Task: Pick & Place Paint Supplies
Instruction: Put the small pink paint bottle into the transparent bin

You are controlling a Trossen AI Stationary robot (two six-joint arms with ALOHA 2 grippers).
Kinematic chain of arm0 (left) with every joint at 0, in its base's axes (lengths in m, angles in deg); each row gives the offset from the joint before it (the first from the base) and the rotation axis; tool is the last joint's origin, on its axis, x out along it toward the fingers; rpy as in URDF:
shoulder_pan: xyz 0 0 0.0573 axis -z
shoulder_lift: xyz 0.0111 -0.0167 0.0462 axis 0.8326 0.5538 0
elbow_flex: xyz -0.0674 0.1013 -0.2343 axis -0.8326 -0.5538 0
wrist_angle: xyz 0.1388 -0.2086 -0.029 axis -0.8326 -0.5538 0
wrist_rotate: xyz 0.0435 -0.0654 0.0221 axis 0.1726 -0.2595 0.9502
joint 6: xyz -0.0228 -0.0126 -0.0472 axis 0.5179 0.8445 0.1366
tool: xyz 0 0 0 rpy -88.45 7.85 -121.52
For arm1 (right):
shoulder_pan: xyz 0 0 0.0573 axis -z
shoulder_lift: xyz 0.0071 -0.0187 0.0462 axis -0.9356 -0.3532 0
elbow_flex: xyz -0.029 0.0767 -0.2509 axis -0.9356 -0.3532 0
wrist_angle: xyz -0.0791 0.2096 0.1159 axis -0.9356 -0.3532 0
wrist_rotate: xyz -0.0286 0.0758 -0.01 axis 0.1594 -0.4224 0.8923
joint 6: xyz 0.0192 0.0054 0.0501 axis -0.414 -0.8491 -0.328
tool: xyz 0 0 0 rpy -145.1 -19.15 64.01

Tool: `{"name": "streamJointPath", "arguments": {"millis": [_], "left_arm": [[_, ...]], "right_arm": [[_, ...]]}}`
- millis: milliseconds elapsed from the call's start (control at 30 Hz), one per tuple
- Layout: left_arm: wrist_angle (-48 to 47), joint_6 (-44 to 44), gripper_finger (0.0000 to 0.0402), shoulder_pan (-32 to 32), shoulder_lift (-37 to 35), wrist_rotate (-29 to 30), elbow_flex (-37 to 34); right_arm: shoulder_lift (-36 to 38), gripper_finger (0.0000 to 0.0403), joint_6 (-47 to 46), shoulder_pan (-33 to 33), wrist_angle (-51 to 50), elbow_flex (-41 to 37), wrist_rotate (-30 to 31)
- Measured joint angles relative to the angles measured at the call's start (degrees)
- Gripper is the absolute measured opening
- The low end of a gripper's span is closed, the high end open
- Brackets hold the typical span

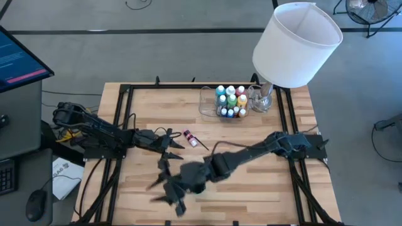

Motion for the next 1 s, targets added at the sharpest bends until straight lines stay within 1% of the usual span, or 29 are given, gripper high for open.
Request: {"name": "streamJointPath", "arguments": {"millis": [133, 200, 300, 433, 500, 567, 633, 733, 933, 1000], "left_arm": [[0.88, -0.01, 0.0121, 0.0, 0.66, 0.1, 0.0], [1.39, -0.32, 0.0121, 0.02, 0.63, 0.08, 0.0], [1.73, -1.78, 0.0121, -0.12, 0.61, 0.22, 0.0], [1.77, -4.64, 0.0121, -1.83, 0.59, 1.72, 0.0], [1.77, -5.84, 0.0121, -3.6, 0.59, 2.28, 0.0], [1.51, -5.61, 0.0121, -5.78, 0.58, 2.45, 0.0], [-0.07, -4.44, 0.0121, -7.84, 0.55, 1.76, 0.0], [-1.21, -3.4, 0.0121, -9.69, 0.55, 1.59, -1.58], [-0.54, -0.3, 0.0121, -12.06, 0.57, 2.14, -6.27], [-0.22, 0.75, 0.0121, -12.37, 0.57, 2.16, -7.35]], "right_arm": [[2.0, 0.0165, 2.33, 3.62, -3.6, -0.09, -1.22], [3.68, 0.0166, 2.38, 5.97, -4.79, 0.04, -4.64], [4.86, 0.0164, 1.94, 10.14, -5.5, 0.13, -13.53], [4.42, 0.0167, 0.48, 15.21, -5.3, -0.02, -28.57], [4.53, 0.0173, 0.45, 17.44, -7.12, 0.0, -32.26], [5.04, 0.018, 0.35, 19.64, -11.29, 0.02, -34.54], [6.35, 0.0188, 0.59, 21.67, -17.9, -0.13, -37.07], [8.49, 0.0201, 3.98, 24.35, -27.56, 0.08, -40.85], [10.25, 0.0215, 9.4, 28.51, -43.67, -0.1, -55.87], [10.36, 0.0217, 11.08, 29.77, -47.87, 0.11, -59.03]]}}
